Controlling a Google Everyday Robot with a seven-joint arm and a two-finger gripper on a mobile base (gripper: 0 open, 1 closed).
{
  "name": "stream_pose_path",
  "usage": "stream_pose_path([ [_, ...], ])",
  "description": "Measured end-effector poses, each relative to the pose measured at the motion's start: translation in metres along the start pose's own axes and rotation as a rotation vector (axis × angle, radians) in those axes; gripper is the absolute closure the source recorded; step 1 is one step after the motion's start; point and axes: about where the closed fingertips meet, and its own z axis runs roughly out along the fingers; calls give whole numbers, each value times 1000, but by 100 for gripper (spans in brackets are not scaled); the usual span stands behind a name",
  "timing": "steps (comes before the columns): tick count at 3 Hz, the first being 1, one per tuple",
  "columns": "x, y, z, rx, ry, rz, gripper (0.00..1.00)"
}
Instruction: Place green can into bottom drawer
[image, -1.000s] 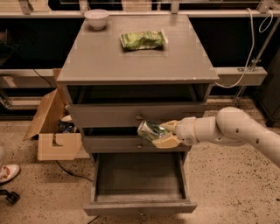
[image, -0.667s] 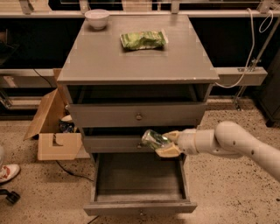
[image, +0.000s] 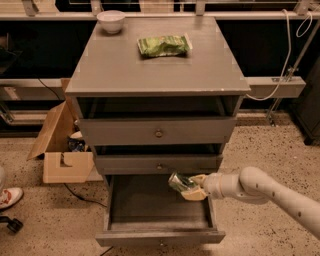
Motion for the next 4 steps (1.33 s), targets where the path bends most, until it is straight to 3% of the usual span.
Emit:
stream_pose_path([
  [2,113,-6,66,-1,113,133,100],
  [3,113,-5,67,-1,113,133,100],
  [4,131,-16,87,36,109,154,100],
])
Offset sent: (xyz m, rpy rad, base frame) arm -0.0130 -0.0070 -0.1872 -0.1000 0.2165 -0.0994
